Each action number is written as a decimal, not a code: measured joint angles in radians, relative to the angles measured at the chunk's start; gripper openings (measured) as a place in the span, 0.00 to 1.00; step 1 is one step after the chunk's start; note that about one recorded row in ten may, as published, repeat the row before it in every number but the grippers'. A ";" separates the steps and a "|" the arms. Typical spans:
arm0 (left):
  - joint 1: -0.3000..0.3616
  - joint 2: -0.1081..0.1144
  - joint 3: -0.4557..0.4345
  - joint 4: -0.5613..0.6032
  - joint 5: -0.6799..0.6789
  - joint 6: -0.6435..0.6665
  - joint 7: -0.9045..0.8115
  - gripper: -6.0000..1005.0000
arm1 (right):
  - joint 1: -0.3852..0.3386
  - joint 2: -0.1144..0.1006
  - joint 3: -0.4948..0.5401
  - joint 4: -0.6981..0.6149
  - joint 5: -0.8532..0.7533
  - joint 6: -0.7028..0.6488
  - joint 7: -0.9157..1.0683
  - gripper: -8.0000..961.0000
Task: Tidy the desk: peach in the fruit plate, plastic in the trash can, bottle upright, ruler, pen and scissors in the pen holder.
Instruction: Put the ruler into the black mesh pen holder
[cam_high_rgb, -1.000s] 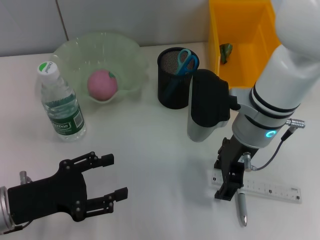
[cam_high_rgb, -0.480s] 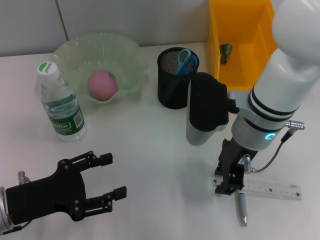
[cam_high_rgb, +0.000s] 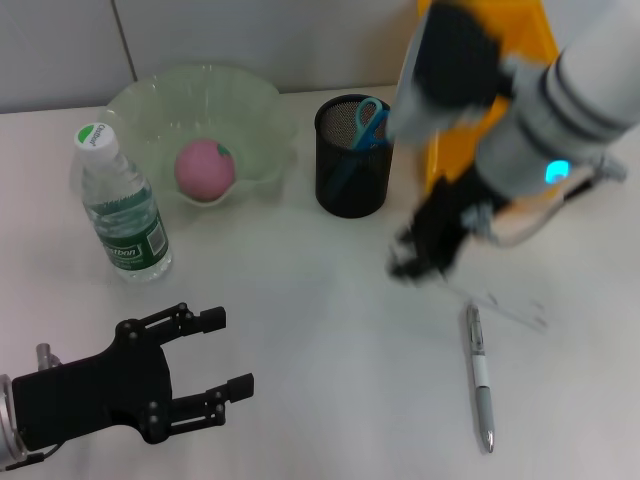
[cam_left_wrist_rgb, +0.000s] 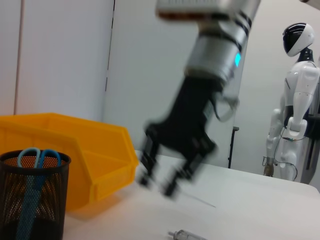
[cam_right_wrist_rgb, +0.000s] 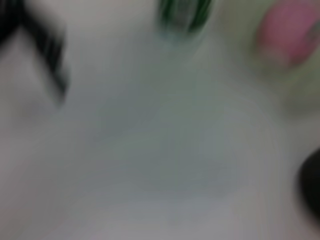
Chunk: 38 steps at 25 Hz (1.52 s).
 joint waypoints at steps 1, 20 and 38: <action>0.000 0.000 0.000 0.000 0.000 0.000 0.000 0.80 | 0.000 0.000 0.047 -0.025 0.024 0.012 0.005 0.41; -0.009 0.000 -0.001 0.004 0.001 0.013 -0.001 0.80 | -0.161 0.001 0.103 -0.071 0.477 0.665 -0.113 0.41; -0.011 0.005 0.001 0.008 0.006 0.013 -0.002 0.80 | -0.096 0.001 -0.098 0.200 0.567 1.072 -0.153 0.41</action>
